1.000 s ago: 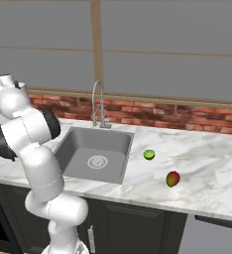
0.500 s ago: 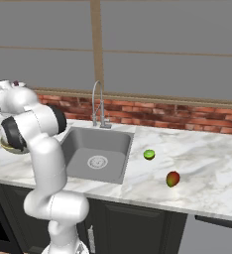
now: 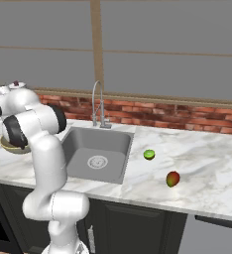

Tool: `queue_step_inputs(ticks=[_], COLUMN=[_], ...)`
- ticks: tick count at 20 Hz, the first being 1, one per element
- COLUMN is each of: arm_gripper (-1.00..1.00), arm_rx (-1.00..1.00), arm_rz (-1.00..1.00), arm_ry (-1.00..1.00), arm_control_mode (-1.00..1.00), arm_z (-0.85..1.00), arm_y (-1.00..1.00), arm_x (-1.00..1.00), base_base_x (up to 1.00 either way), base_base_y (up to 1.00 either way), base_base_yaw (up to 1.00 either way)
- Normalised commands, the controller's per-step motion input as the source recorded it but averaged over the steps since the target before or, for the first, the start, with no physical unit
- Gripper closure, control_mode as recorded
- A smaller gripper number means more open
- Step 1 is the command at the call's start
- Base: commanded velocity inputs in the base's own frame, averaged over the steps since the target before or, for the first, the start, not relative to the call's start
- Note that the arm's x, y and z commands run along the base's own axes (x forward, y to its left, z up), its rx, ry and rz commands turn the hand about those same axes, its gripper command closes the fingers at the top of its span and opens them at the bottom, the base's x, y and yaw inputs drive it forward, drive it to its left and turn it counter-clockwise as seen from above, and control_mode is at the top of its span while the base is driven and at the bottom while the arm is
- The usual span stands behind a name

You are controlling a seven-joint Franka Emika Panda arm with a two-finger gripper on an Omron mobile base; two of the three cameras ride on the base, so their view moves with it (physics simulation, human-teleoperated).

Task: There is a mixed pile of frozen fruits and vegetables on the counter. Locate all the frozen vegetables and place the items in a bowl on the counter. Take all the frozen fruits and defrost them in a running sink.

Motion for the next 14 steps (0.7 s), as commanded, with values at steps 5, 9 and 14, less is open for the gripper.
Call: queue_step_inputs(ticks=[5, 9, 14], arm_gripper=[1.0, 1.0, -1.0], arm_rx=[-0.01, 0.0, 0.0], arm_rz=[0.0, 0.0, 0.0], arm_ry=[-0.06, -0.03, 0.0], arm_control_mode=[-1.0, -1.0, -1.0], arm_z=[-0.11, -0.06, -0.01], arm_y=[-0.01, -0.04, 0.0], arm_x=[0.07, 0.14, 0.0], base_base_x=[0.0, 0.0, 0.0], base_base_y=[0.0, 0.0, 0.0], base_base_yaw=[0.0, 0.0, 0.0])
